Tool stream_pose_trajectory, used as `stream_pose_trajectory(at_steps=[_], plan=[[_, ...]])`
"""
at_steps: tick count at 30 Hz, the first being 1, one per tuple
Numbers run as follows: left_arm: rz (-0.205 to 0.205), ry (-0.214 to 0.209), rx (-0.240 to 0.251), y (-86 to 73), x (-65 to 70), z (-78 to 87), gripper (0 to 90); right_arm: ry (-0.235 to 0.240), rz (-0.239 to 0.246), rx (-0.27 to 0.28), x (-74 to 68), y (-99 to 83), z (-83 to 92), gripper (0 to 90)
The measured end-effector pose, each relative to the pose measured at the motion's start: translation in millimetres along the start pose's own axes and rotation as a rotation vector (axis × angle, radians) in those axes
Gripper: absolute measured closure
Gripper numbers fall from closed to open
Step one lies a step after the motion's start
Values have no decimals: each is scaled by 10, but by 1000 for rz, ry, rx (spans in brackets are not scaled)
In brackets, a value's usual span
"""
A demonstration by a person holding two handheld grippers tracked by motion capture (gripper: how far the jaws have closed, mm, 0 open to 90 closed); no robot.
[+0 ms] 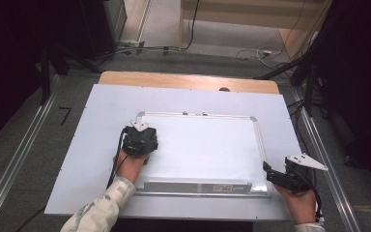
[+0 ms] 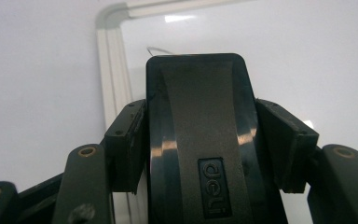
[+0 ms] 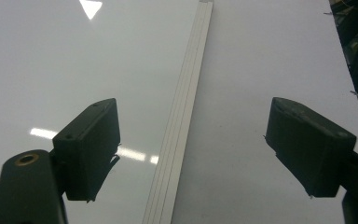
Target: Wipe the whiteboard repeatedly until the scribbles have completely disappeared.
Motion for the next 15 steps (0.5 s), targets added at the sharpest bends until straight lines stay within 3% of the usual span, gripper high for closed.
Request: stream_pose_trajectory(at_steps=[6, 9, 10, 15], plan=[[-7, -16, 2, -84, 22, 87, 383, -1, 1, -2, -6, 2, -2, 162], [16, -12, -8, -36, 4, 27, 380, 1, 5, -1, -13, 8, -12, 162], [49, 2, -17, 33, -25, -54, 378, 2, 6, -2, -16, 9, -13, 162], [78, 41, -33, 165, -46, -193, 377, 3, 5, -2, -17, 12, -16, 162]])
Point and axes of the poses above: each handheld gripper's, and its own axes: z roughly backward along the jaws, y roughly out of its top, x roughly to its right, the point moved 10 cm from there along -z, roughly forward along the jaws, and after that the axes turned 15 degrees about y, right-handed, at the moved point
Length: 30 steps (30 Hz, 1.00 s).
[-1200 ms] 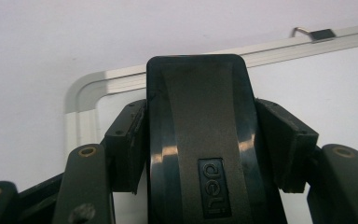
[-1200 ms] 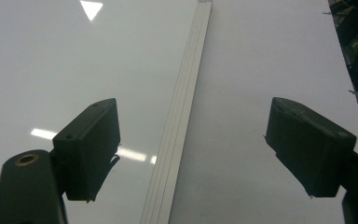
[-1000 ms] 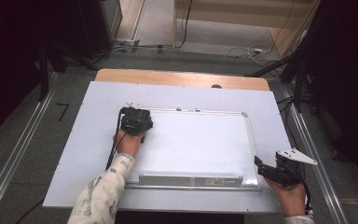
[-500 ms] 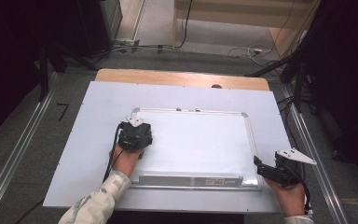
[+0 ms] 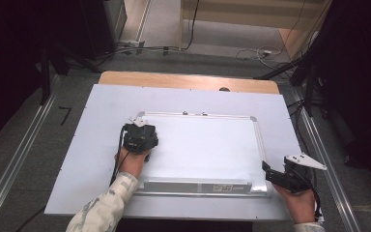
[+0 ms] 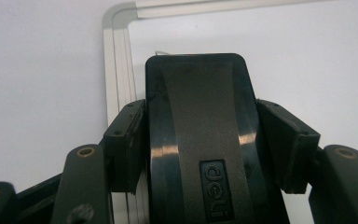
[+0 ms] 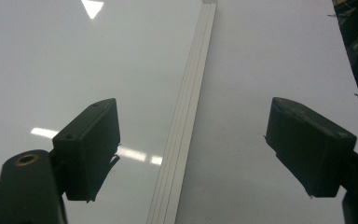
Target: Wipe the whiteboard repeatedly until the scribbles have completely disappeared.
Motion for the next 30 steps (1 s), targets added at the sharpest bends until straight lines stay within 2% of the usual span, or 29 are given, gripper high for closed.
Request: stream_pose_trajectory(at_steps=[8, 17, 19, 24, 30], plan=[[13, 28, -11, 192, 13, -182, 379, 2, -2, 1, 8, -3, 0, 162], [16, 32, -16, 337, 30, -320, 380, 4, -4, -1, 17, -6, -2, 162], [18, 34, -15, 331, 31, -315, 380, 2, -9, -1, 20, -8, 2, 162], [-4, 23, -14, 235, 50, -220, 380, 0, -9, 3, 30, -7, 13, 162], [-62, -23, -6, -28, 80, 38, 379, -3, -12, 6, 27, -8, 33, 161]])
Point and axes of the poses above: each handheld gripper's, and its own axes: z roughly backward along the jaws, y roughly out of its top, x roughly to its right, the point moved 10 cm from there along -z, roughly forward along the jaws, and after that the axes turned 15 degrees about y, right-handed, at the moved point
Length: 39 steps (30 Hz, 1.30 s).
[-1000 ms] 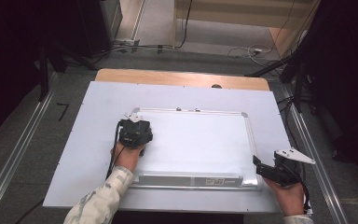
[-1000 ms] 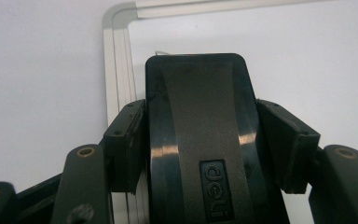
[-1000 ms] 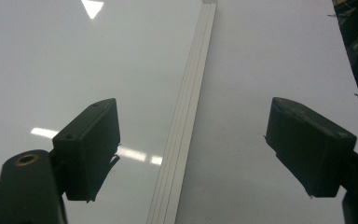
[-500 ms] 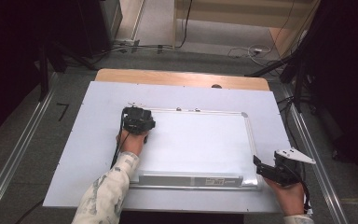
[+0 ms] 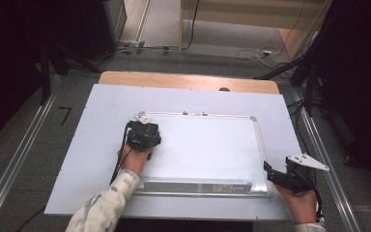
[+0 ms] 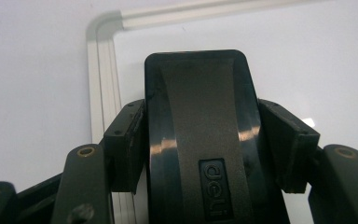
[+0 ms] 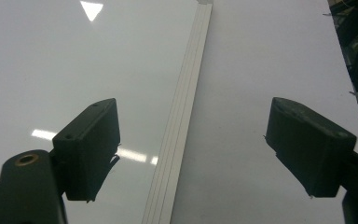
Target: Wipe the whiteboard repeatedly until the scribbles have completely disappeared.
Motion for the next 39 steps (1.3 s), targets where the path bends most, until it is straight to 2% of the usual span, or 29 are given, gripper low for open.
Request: stream_pose_trajectory(at_steps=[4, 8, 11, 14, 23, 32, 39], plan=[[-26, -22, 5, -162, 9, 154, 379, 1, 0, 0, 1, 2, -2, 161], [-32, -26, 6, -194, 5, 183, 379, 2, 2, -1, -9, 4, -8, 161], [-24, -19, 6, -146, -6, 136, 379, 3, 3, -1, -13, 7, -11, 161], [7, 3, -2, -34, -34, 24, 379, 3, 4, -2, -14, 6, -15, 161], [57, 55, -12, 210, -64, -210, 379, 5, 4, -2, -2, 2, -16, 161], [78, 72, -14, 327, -86, -324, 379, 6, 5, -2, -1, 1, -19, 161], [63, 69, -19, 299, -76, -296, 379, 5, 2, -5, 1, -4, -17, 161]])
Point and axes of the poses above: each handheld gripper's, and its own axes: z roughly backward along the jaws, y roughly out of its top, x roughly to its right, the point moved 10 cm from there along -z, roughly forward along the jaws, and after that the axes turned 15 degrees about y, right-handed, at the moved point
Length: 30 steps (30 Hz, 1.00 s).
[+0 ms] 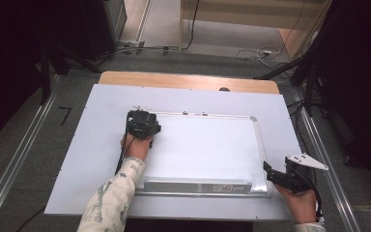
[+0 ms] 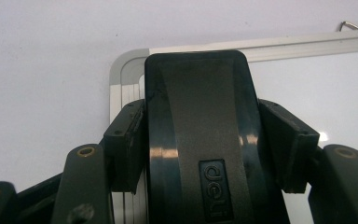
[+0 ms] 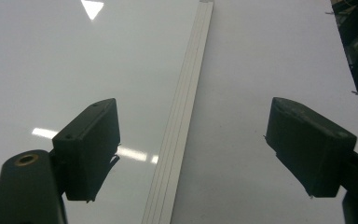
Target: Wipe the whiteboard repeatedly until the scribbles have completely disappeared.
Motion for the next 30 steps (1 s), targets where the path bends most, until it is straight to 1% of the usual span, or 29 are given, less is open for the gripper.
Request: stream_pose_trajectory(at_steps=[8, 10, 14, 15, 16, 19, 25, 26, 27, 30], plan=[[-31, -33, 7, -132, 52, 135, 379, 0, 2, 1, -6, 2, -1, 161], [-46, -44, 10, -152, 97, 164, 378, 2, 6, 1, -10, 4, -3, 161], [-82, -83, 22, -180, 258, 229, 378, 1, 3, -3, -10, 3, -14, 161], [-85, -88, 24, -175, 271, 228, 378, 2, 5, -4, -12, 5, -19, 161], [-79, -96, 27, -163, 274, 218, 378, 0, 5, -5, -14, 4, -23, 161], [-63, -83, 26, -109, 229, 158, 378, 1, 6, -6, -15, 3, -19, 161], [-6, -28, 13, -18, 14, 22, 378, 0, -2, 0, 9, -10, 4, 161], [-9, -22, 9, -16, -19, 12, 380, -2, -4, -1, 15, -15, 8, 161], [-8, -26, 11, -11, -33, 7, 384, -1, -3, -1, 18, -16, 10, 161], [-8, -17, 9, -22, -22, 17, 388, -4, -4, 0, 24, -21, 21, 161]])
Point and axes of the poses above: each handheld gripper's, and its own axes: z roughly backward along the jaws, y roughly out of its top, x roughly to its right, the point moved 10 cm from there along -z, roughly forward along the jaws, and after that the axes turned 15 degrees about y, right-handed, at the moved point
